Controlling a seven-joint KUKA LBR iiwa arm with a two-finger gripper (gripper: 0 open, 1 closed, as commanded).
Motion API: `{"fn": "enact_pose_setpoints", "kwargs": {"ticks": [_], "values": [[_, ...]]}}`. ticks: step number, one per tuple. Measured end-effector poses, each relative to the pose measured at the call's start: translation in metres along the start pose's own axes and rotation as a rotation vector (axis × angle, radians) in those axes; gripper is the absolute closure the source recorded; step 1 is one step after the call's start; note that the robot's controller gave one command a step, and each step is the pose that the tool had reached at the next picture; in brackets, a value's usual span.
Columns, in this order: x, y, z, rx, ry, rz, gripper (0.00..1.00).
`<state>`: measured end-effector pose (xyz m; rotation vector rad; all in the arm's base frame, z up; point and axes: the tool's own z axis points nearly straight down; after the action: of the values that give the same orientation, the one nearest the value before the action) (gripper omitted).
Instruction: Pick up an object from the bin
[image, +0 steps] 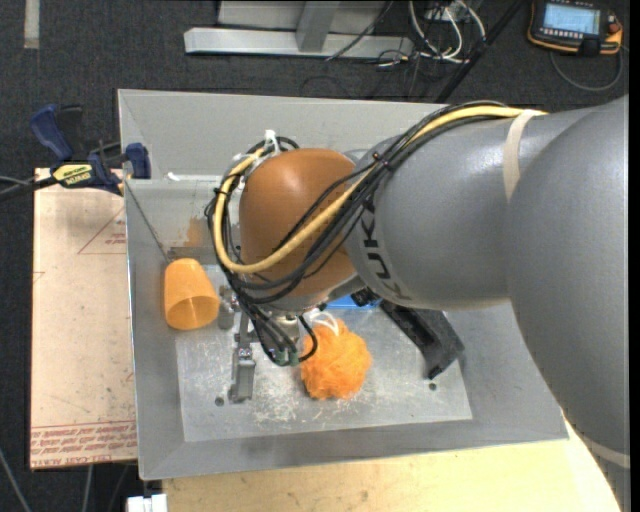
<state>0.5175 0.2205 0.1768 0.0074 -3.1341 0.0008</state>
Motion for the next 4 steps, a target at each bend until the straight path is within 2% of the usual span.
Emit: {"fn": "enact_pose_setpoints", "kwargs": {"ticks": [1, 2, 3, 4], "values": [[-0.002, -0.001, -0.004, -0.002, -0.007, 0.004, 0.00], [-0.013, -0.012, 0.020, -0.005, -0.012, 0.073, 0.00], [-0.009, -0.031, 0.061, -0.002, -0.007, 0.045, 0.00], [-0.019, -0.075, 0.073, -0.003, -0.008, -0.158, 0.00]]}}
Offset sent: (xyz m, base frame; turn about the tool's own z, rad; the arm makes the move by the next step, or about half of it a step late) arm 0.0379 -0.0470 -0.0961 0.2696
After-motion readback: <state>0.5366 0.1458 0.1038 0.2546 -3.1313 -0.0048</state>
